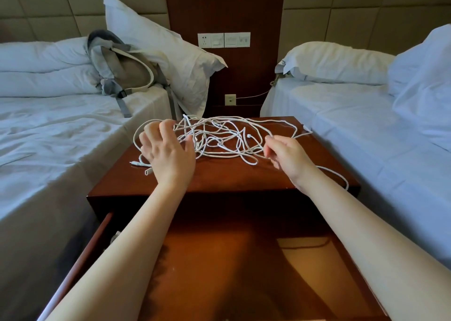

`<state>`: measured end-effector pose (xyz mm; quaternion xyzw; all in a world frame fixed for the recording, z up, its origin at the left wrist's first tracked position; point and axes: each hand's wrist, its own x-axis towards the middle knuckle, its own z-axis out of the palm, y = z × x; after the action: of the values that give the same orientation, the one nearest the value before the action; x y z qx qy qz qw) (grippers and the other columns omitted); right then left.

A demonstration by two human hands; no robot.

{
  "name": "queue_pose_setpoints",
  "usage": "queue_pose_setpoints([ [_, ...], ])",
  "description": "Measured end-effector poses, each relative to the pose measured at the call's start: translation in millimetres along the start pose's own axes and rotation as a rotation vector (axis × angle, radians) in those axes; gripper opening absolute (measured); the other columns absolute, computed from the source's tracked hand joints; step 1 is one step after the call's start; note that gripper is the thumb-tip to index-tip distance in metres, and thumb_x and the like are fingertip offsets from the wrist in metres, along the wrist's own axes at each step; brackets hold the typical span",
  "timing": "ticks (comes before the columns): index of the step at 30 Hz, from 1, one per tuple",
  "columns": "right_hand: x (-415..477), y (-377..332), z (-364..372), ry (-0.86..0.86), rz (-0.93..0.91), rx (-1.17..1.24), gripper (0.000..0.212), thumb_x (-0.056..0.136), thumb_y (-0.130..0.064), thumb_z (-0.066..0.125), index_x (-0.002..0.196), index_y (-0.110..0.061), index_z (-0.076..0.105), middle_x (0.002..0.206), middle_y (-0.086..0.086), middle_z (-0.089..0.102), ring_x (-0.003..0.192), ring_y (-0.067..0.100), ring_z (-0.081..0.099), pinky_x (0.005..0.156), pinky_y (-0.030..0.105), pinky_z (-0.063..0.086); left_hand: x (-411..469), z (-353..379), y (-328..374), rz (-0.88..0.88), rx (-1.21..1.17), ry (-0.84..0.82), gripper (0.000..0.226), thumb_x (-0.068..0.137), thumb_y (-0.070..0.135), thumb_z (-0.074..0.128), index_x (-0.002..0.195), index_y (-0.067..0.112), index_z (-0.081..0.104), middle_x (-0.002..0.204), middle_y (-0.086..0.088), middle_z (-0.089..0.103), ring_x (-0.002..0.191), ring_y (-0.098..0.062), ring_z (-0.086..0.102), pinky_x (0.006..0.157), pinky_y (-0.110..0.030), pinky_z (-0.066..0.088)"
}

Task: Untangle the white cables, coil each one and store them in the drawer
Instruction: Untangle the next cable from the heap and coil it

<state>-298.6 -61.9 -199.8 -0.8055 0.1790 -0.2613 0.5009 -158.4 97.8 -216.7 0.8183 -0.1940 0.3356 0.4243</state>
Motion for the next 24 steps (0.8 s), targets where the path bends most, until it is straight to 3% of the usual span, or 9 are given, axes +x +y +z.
queue_pose_setpoints([
  [2,5.5,-9.3,6.9,0.05,-0.071,-0.142,0.045,0.1,-0.028,0.037,0.06,-0.013,0.052,0.058,-0.009,0.045,0.063,0.003,0.045,0.068,0.02,0.036,-4.0,-2.8,12.4,0.228,0.006,0.097,0.02,0.08,0.024,0.061,0.088,0.006,0.055,0.096,-0.014,0.052,0.097,-0.028,0.04,0.082,-0.041,0.032],
  [4,12.9,-19.0,9.4,0.06,-0.094,-0.141,0.044,0.101,-0.028,0.036,0.064,-0.014,0.055,0.048,-0.013,0.044,0.055,0.003,0.041,0.062,0.022,0.034,-10.0,0.4,21.0,0.43,-0.133,-0.023,0.019,0.082,0.027,0.054,0.073,0.011,0.053,0.078,-0.007,0.054,0.08,-0.023,0.045,0.072,-0.035,0.036],
  [8,26.6,-33.5,12.5,-0.004,-0.094,0.017,0.037,0.101,-0.029,0.04,0.076,-0.013,0.062,0.053,-0.007,0.038,0.049,0.005,0.036,0.058,0.022,0.033,-33.5,3.7,40.2,0.307,-0.461,-0.636,0.022,0.085,0.038,0.051,0.082,0.018,0.062,0.07,0.0,0.061,0.064,-0.014,0.054,0.061,-0.026,0.042],
  [11,31.9,-39.1,16.4,-0.007,-0.121,0.013,0.031,0.1,-0.029,0.044,0.085,-0.011,0.065,0.06,-0.002,0.044,0.052,0.006,0.04,0.055,0.019,0.035,-41.8,6.9,45.7,0.274,-0.501,-0.788,0.035,0.087,0.043,0.049,0.082,0.012,0.065,0.069,0.001,0.06,0.063,-0.01,0.052,0.061,-0.024,0.04],
  [13,35.5,-40.7,19.0,0.007,-0.127,0.039,0.029,0.099,-0.028,0.045,0.087,-0.012,0.066,0.061,-0.002,0.048,0.054,0.005,0.044,0.056,0.018,0.037,-40.1,5.7,46.9,0.243,-0.513,-0.825,0.034,0.093,0.033,0.052,0.076,0.007,0.064,0.066,-0.004,0.059,0.059,-0.012,0.051,0.059,-0.026,0.039],
  [16,38.3,-39.3,20.8,0.013,-0.101,0.125,0.033,0.101,-0.036,0.041,0.091,-0.015,0.064,0.063,-0.001,0.055,0.054,0.007,0.05,0.056,0.02,0.042,-31.6,0.8,50.0,0.169,-0.509,-0.732,0.041,0.096,0.02,0.049,0.056,0.011,0.05,0.051,-0.001,0.044,0.044,-0.006,0.036,0.051,-0.025,0.031],
  [19,31.0,-31.3,20.4,-0.055,-0.052,0.138,0.044,0.101,-0.045,0.031,0.097,-0.014,0.062,0.067,0.002,0.061,0.058,0.01,0.055,0.057,0.023,0.042,-10.8,-3.6,45.7,0.002,-0.498,-0.486,0.044,0.096,0.02,0.049,0.053,0.012,0.051,0.043,0.004,0.04,0.038,-0.004,0.034,0.043,-0.019,0.028],
  [22,17.6,-19.0,18.5,-0.259,0.026,0.068,0.047,0.097,-0.05,0.035,0.093,-0.014,0.065,0.062,0.001,0.059,0.061,0.014,0.056,0.065,0.027,0.044,7.5,-4.6,33.6,-0.113,-0.452,-0.31,0.043,0.096,0.02,0.048,0.054,0.008,0.052,0.043,0.005,0.035,0.039,-0.005,0.032,0.041,-0.019,0.024],
  [24,12.2,-11.0,14.5,-0.447,0.076,-0.014,0.037,0.095,-0.045,0.047,0.078,-0.018,0.066,0.055,-0.001,0.052,0.053,0.013,0.051,0.073,0.031,0.046,14.3,-3.4,23.7,-0.167,-0.428,-0.237,0.041,0.096,0.018,0.047,0.061,-0.001,0.055,0.047,-0.001,0.037,0.046,-0.01,0.032,0.042,-0.018,0.026],
])
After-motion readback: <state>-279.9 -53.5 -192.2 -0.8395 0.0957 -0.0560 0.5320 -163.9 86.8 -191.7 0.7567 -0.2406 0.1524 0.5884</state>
